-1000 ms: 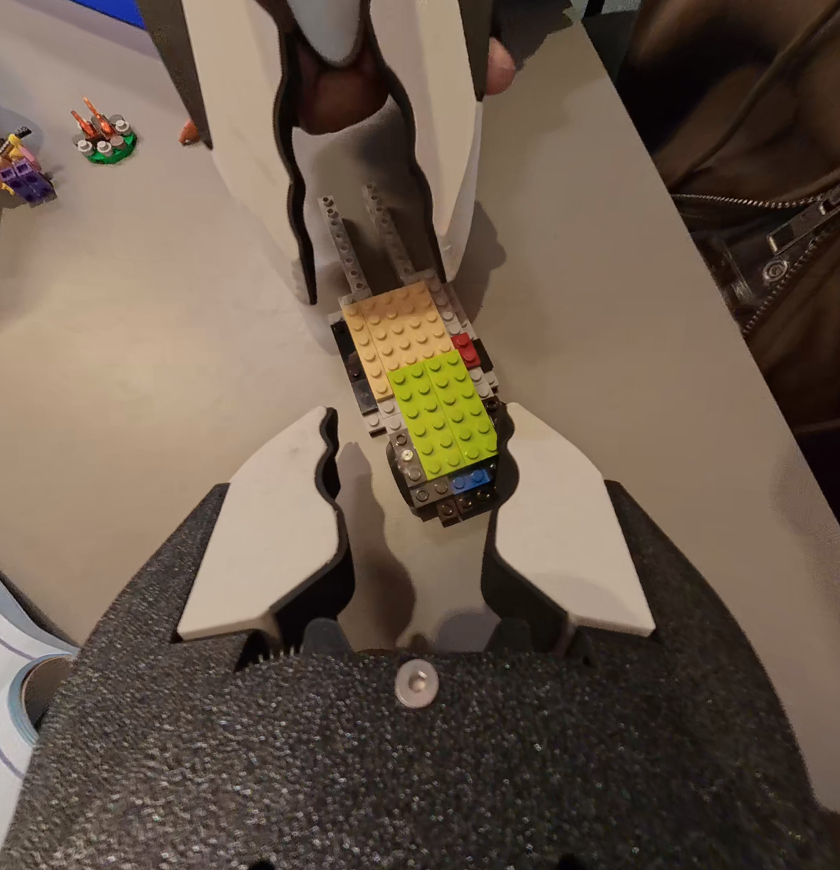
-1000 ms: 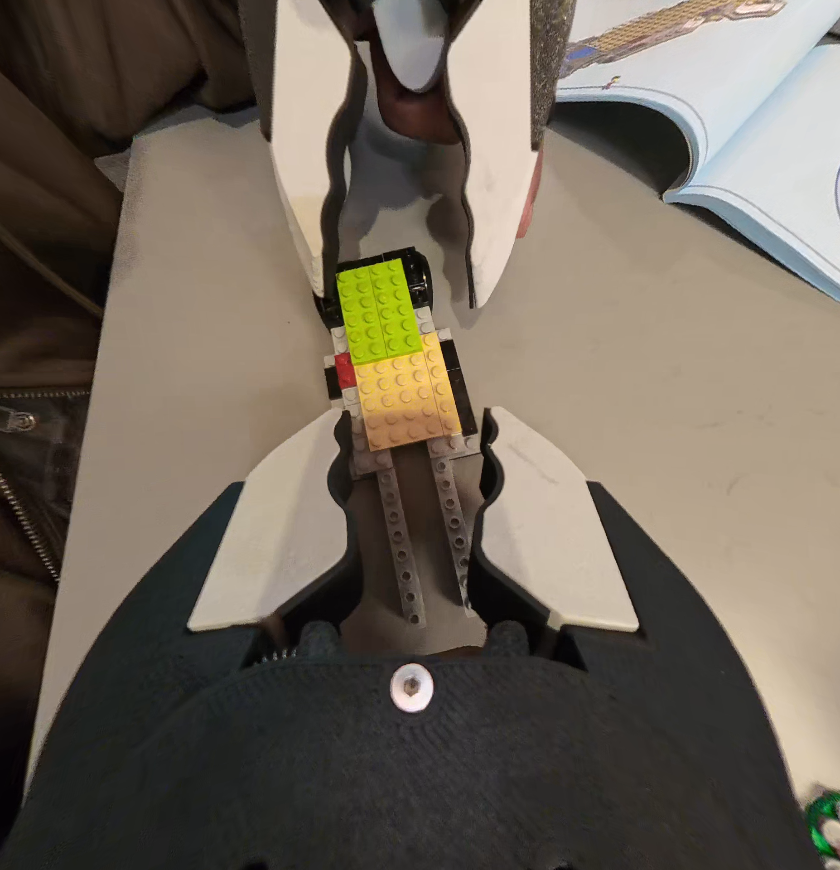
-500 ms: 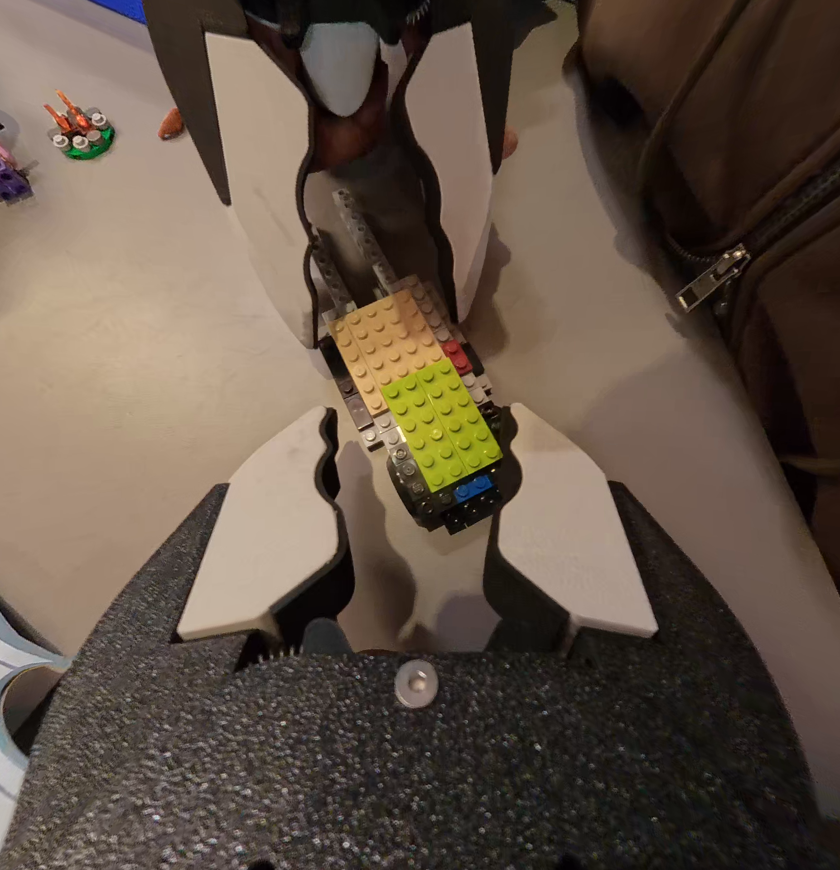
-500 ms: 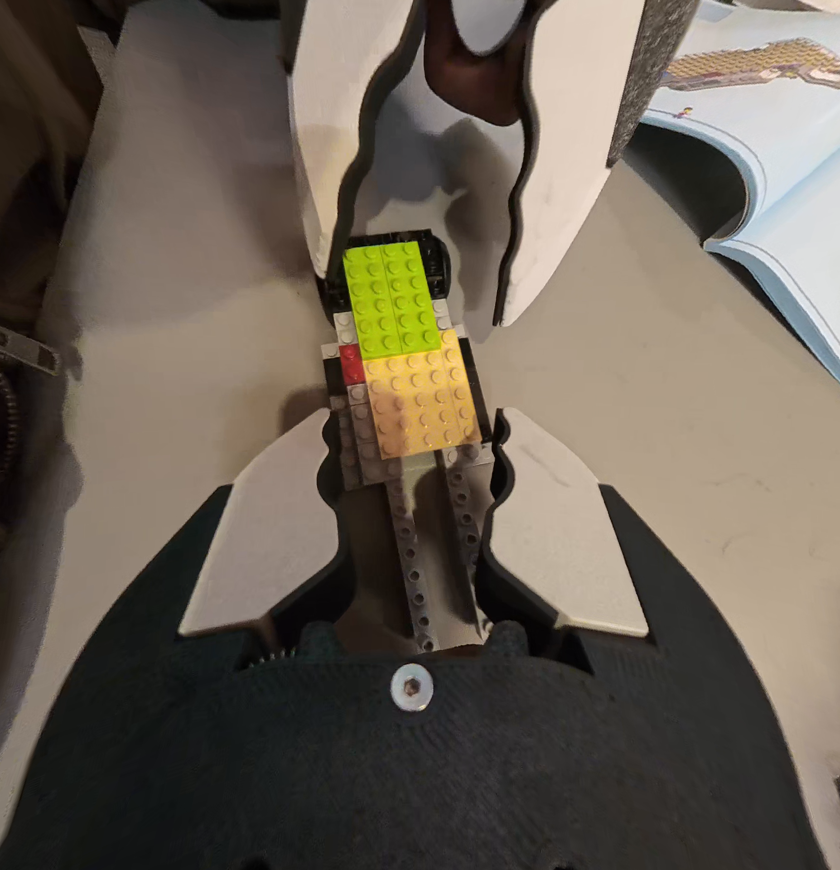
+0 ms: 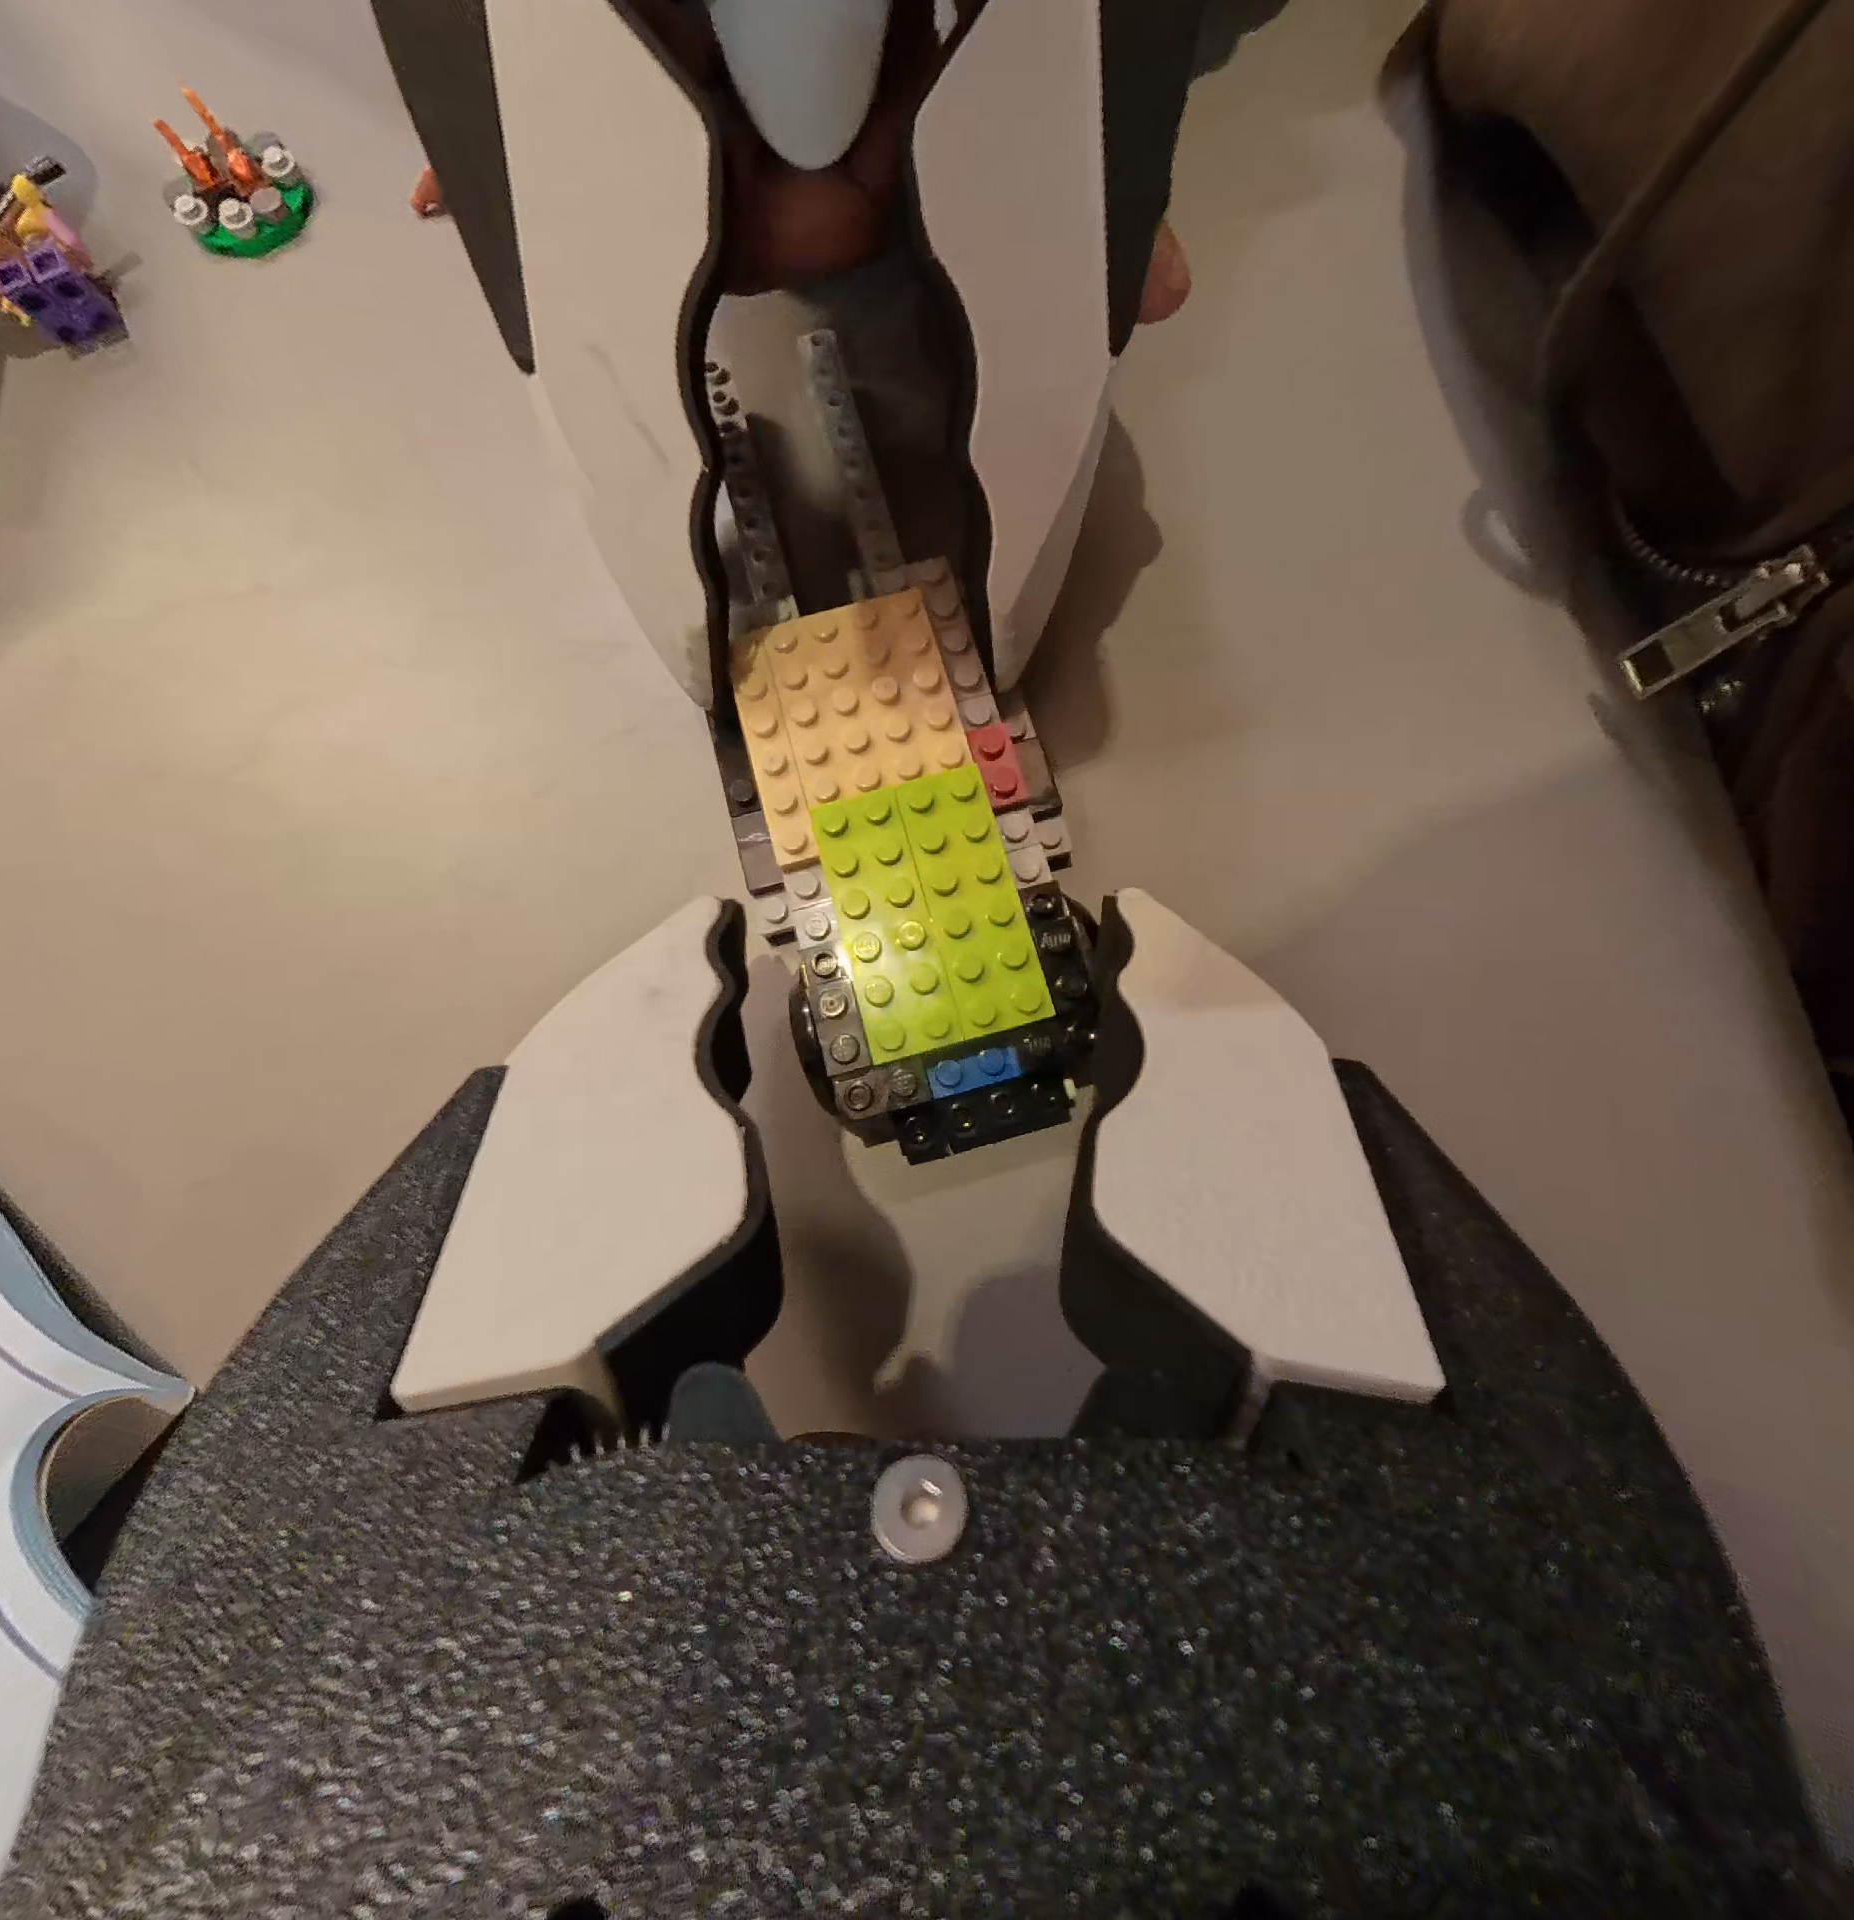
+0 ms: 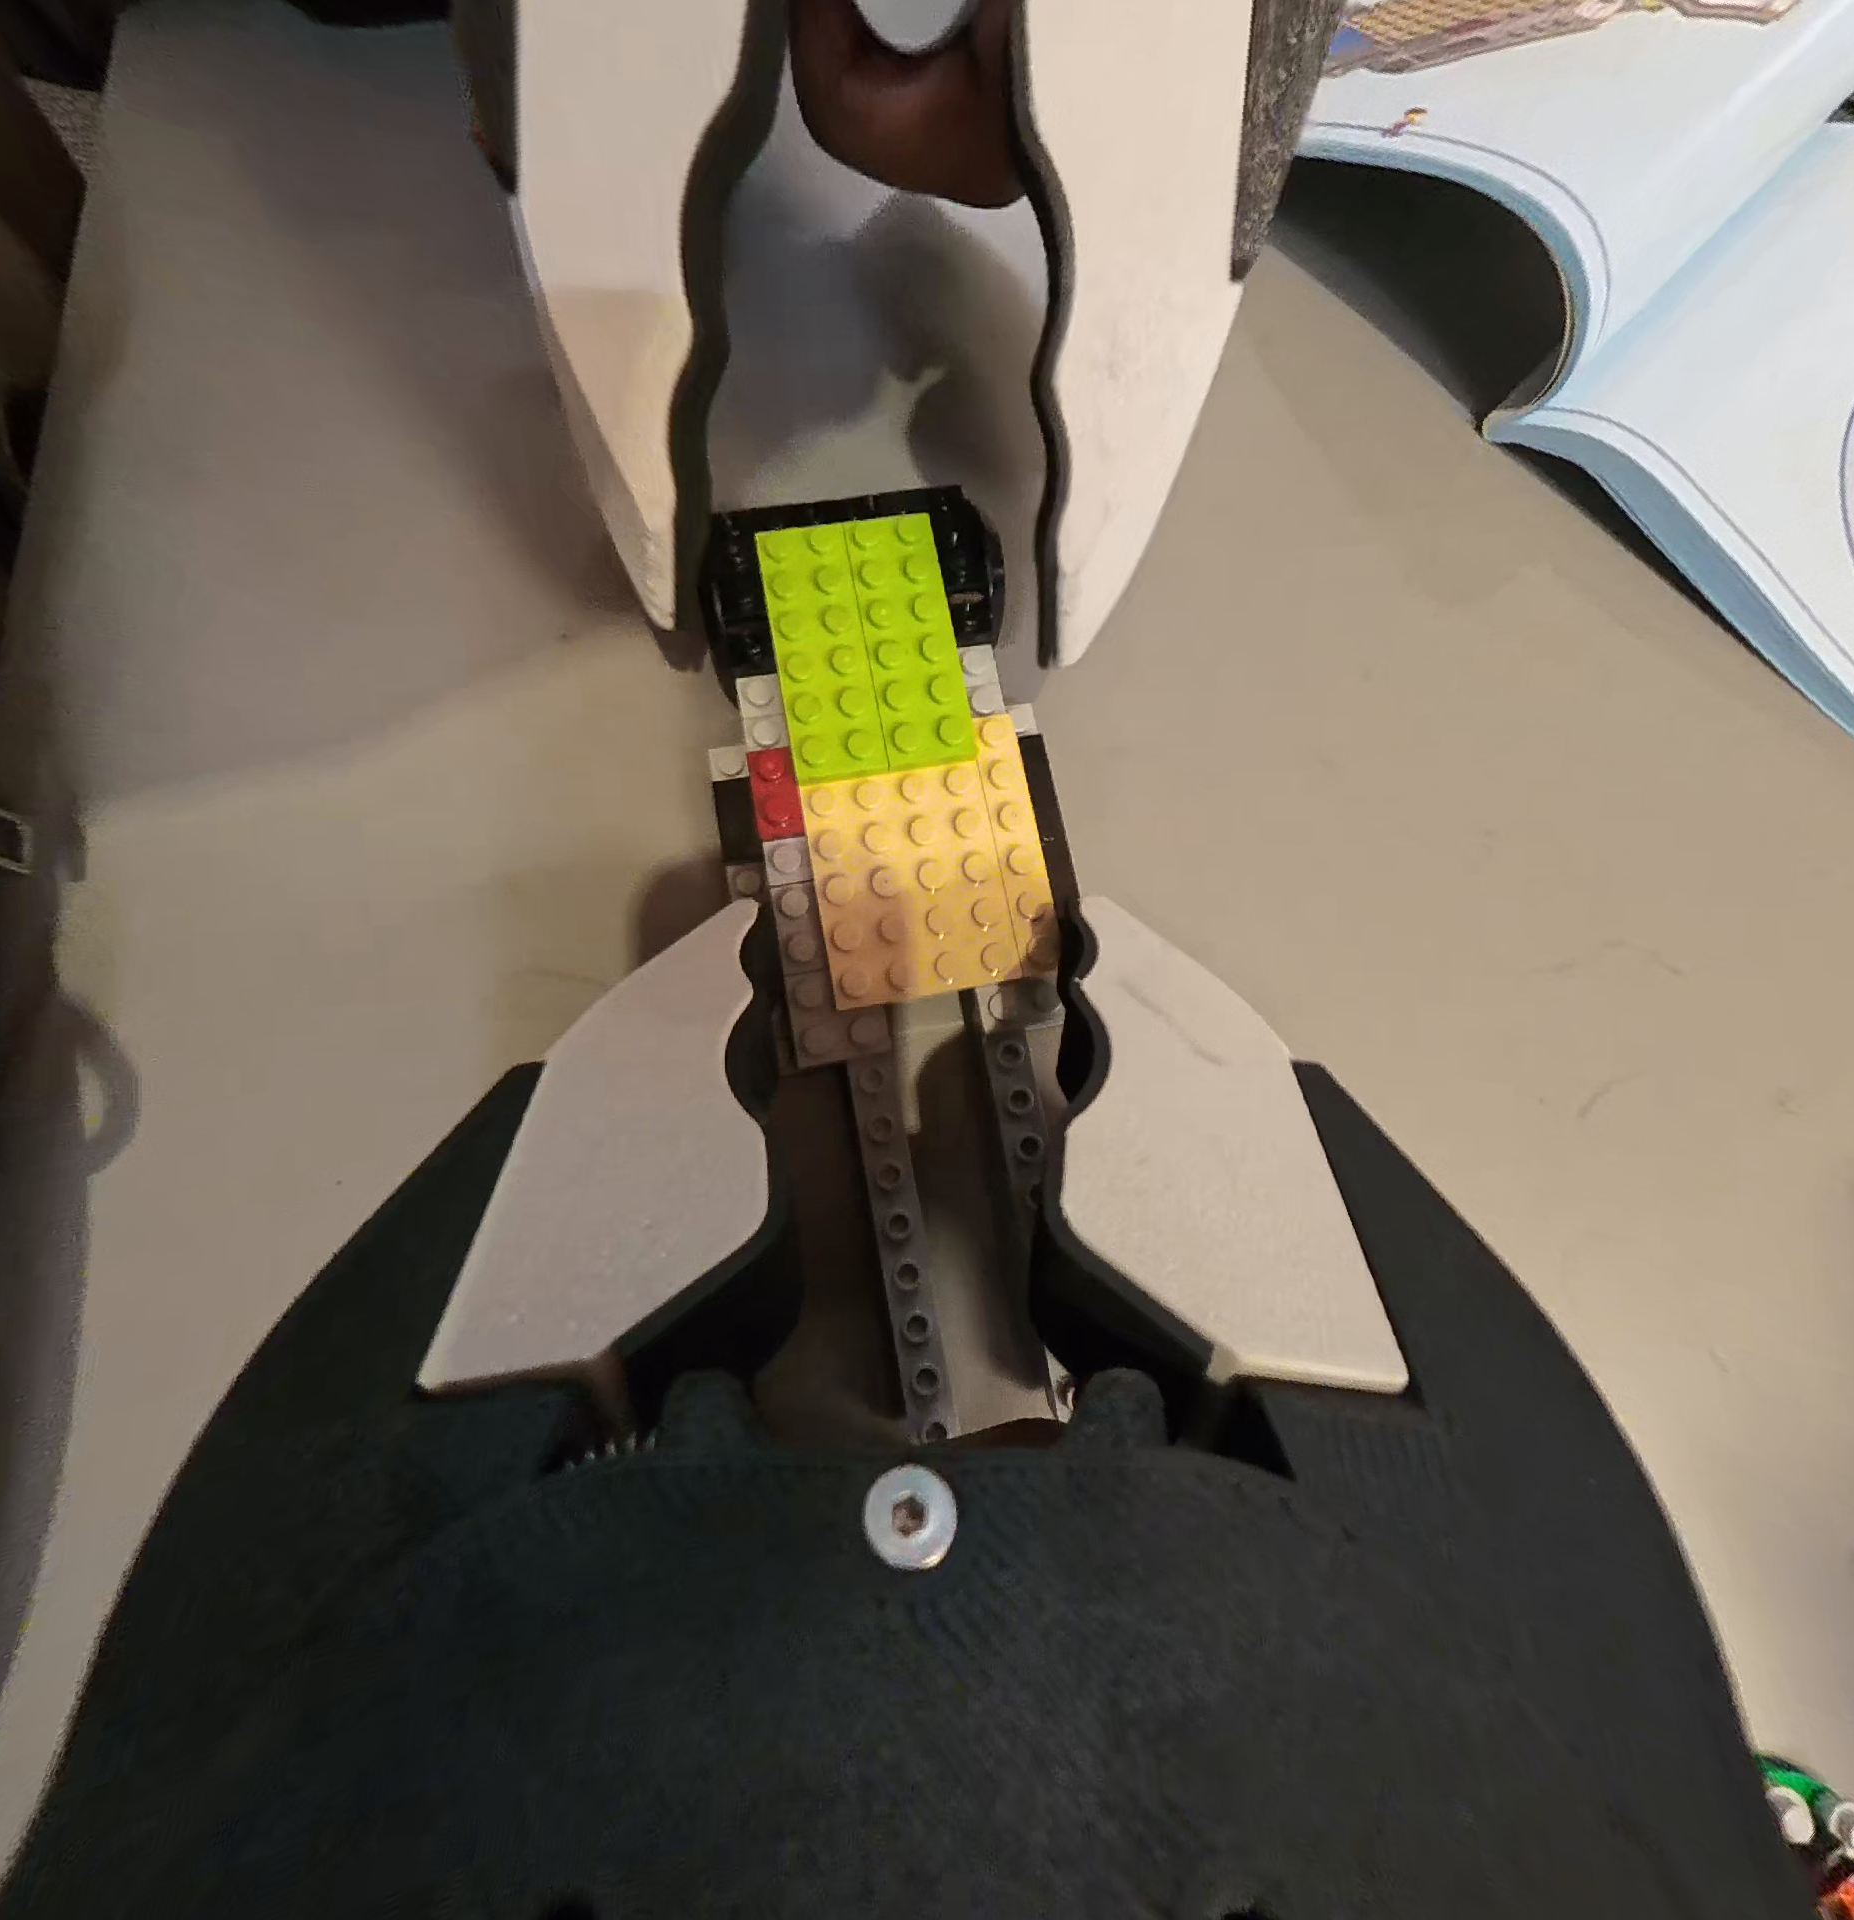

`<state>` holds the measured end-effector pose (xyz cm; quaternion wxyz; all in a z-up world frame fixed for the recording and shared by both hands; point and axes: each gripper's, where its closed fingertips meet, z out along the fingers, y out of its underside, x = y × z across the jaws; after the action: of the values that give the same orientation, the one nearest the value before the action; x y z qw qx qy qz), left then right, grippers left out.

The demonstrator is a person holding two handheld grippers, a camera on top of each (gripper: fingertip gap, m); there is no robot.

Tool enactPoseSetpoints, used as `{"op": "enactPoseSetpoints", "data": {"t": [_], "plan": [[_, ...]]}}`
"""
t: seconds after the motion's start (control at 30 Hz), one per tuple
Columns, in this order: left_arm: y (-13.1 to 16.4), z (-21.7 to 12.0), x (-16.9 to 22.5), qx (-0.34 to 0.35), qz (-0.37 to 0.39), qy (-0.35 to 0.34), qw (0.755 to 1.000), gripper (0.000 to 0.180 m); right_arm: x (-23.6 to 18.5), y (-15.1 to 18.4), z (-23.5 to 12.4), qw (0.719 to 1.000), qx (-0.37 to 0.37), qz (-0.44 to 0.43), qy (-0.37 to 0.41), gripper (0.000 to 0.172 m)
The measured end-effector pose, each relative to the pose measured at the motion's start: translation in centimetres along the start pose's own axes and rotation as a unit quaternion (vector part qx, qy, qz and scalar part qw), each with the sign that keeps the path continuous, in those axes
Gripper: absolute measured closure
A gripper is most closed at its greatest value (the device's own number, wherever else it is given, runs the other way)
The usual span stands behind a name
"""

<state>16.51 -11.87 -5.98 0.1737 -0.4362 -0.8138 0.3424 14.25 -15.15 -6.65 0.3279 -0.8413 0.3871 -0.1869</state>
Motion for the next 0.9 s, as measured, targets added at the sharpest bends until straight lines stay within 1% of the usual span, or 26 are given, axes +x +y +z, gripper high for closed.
{"op": "enactPoseSetpoints", "data": {"t": [0.17, 0.3, 0.47, 0.7, 0.9], "plan": [[-0.1, 0.7, 0.0, -0.009, -0.002, -0.003, 1.000, 0.125, 0.1, 0.2, -0.2, 1.000, -0.009, 0.021, 0.002, 0.120], [0.0, 1.1, -0.1, -0.022, 0.004, -0.017, 1.000, 0.126, -0.1, 0.1, -0.4, 0.999, -0.009, 0.042, -0.013, 0.122], [-0.1, 1.4, -0.4, -0.027, 0.015, -0.035, 0.999, 0.127, -0.2, 0.2, -0.5, 0.999, -0.005, 0.043, -0.023, 0.122], [-0.3, 1.6, -0.5, -0.010, 0.011, -0.031, 0.999, 0.129, -0.4, 0.4, -0.3, 0.999, -0.011, 0.038, -0.027, 0.119], [-0.5, 1.8, -0.5, -0.005, 0.008, -0.032, 0.999, 0.130, -0.5, 0.6, -0.2, 0.999, -0.025, 0.021, -0.003, 0.120]]}}
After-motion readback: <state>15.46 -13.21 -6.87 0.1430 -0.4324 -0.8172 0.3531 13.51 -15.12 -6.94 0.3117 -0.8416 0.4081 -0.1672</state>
